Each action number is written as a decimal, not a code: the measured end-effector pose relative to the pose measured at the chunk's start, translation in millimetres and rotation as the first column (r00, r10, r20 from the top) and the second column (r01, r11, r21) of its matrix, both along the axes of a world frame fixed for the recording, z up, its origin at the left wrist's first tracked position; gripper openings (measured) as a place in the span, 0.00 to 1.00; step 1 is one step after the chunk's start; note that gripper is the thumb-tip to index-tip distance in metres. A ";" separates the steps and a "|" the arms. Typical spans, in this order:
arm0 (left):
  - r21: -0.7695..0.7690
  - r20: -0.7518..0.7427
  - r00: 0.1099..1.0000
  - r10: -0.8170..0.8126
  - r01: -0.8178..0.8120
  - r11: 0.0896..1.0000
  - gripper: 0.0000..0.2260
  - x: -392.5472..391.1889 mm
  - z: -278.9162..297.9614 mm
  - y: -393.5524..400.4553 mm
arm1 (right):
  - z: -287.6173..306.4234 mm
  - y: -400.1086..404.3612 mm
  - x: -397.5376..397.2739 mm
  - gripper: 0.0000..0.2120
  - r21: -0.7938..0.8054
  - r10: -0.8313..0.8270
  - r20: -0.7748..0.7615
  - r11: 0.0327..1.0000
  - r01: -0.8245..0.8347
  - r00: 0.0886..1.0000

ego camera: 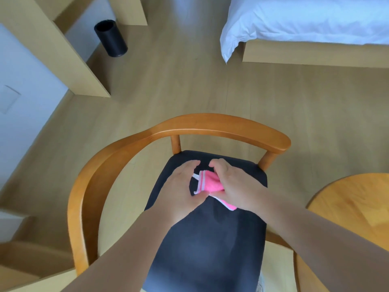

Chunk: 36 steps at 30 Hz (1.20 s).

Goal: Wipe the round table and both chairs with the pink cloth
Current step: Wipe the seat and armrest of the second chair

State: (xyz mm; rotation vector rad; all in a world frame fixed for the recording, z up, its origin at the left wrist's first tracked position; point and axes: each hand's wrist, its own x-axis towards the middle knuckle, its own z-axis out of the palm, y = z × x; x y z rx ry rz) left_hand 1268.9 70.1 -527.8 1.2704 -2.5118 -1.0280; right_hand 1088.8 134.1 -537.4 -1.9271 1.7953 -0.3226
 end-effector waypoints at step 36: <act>0.664 -0.089 0.749 0.657 -0.447 0.600 0.13 58.6 31.4 4.4 | 6.2 -9.4 81.3 0.19 0.027 0.118 0.291 0.991 -0.131 0.950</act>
